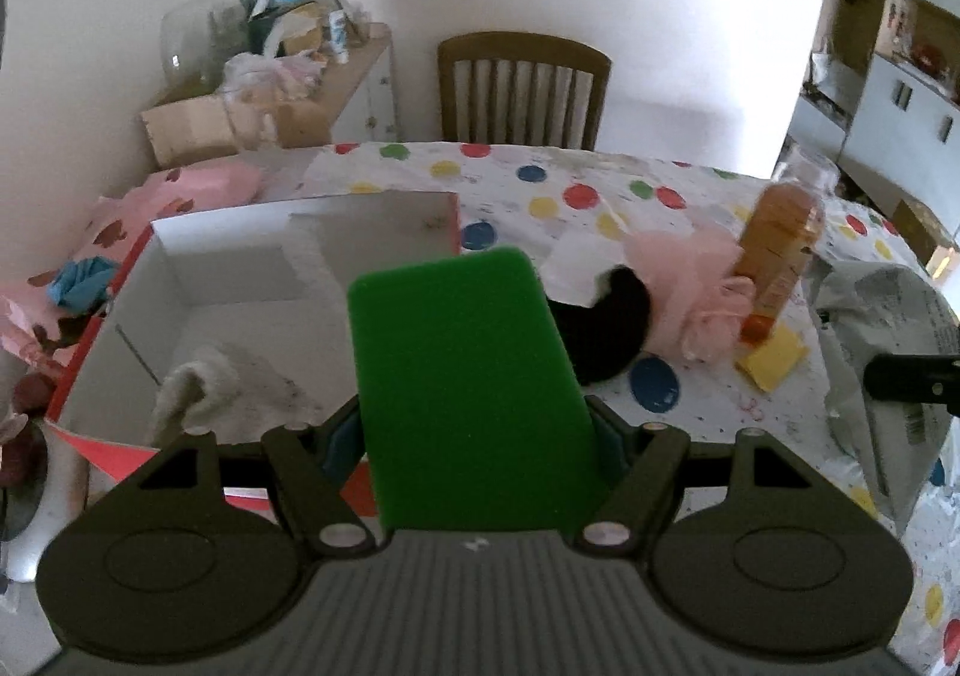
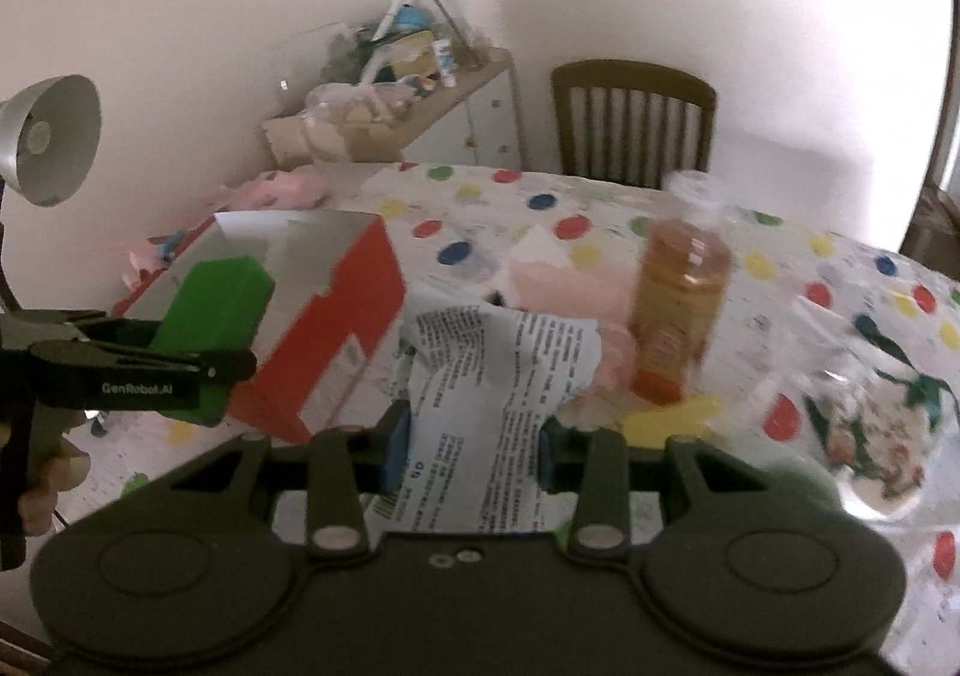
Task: Organize soft objects
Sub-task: 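Carry the green sponge and printed packet with both tools into the box, then open both tools to release the sponge and packet inside the box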
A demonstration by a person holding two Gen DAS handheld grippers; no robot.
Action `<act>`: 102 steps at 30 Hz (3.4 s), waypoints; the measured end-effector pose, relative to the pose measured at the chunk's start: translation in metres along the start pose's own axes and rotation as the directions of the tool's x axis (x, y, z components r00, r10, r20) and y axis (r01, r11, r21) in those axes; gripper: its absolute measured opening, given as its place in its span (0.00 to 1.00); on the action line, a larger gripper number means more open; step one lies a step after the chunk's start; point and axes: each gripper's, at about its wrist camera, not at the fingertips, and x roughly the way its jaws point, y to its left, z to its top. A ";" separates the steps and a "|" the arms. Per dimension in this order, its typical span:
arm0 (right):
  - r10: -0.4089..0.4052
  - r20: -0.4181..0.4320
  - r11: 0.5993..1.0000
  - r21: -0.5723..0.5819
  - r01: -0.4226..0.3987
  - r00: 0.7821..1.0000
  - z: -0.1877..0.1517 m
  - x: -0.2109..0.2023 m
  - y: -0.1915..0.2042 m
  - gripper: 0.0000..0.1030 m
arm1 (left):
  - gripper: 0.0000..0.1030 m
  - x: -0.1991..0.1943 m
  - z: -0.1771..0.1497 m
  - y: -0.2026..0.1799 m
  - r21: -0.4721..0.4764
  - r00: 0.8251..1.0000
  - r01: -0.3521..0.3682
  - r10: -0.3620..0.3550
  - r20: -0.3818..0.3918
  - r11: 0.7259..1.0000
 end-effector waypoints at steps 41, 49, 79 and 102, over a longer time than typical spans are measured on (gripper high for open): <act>0.030 -0.162 0.967 -0.247 -0.070 0.986 0.092 0.213 0.166 0.38 | 0.73 0.100 0.038 0.179 -0.007 0.986 -0.091 0.090 -0.138 0.996; 0.025 -0.240 0.944 -0.313 -0.101 0.970 0.067 0.232 0.190 0.36 | 0.73 0.125 0.034 0.173 0.049 0.972 -0.053 0.062 -0.225 0.997; 0.055 -0.173 0.948 -0.299 -0.106 0.983 0.059 0.195 0.181 0.67 | 0.84 0.129 0.020 0.170 0.052 0.955 -0.069 0.081 -0.285 0.996; 0.170 -0.038 0.969 -0.177 -0.174 0.985 0.046 0.116 0.131 0.86 | 0.94 0.058 0.015 0.146 -0.016 0.991 -0.079 0.077 -0.111 0.997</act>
